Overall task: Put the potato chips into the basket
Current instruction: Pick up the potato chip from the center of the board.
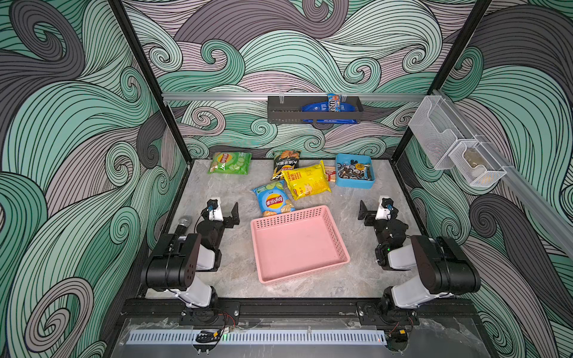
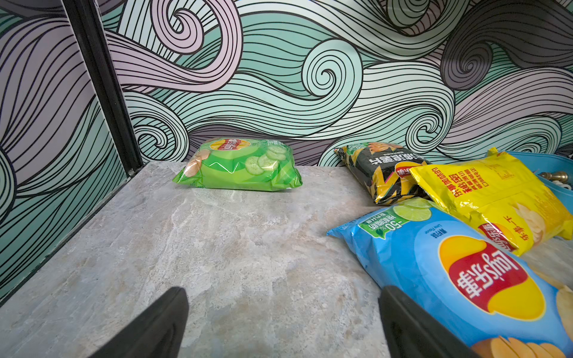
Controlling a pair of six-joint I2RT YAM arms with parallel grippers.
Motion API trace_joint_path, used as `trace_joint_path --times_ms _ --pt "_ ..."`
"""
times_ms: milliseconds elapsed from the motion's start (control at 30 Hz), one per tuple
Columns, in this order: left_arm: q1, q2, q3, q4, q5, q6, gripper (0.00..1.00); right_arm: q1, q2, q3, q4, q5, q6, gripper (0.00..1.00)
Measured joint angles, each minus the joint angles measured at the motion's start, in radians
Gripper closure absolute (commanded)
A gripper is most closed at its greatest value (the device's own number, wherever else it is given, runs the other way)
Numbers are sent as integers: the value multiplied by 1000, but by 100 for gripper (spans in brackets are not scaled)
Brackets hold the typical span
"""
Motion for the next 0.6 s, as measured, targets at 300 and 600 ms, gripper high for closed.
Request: trace_joint_path --times_ms 300,600 --pt "0 -264 19 -243 11 31 1 58 -311 137 -421 163 95 0" --pt "0 -464 469 -1130 44 145 1 -19 -636 208 -913 101 566 0"
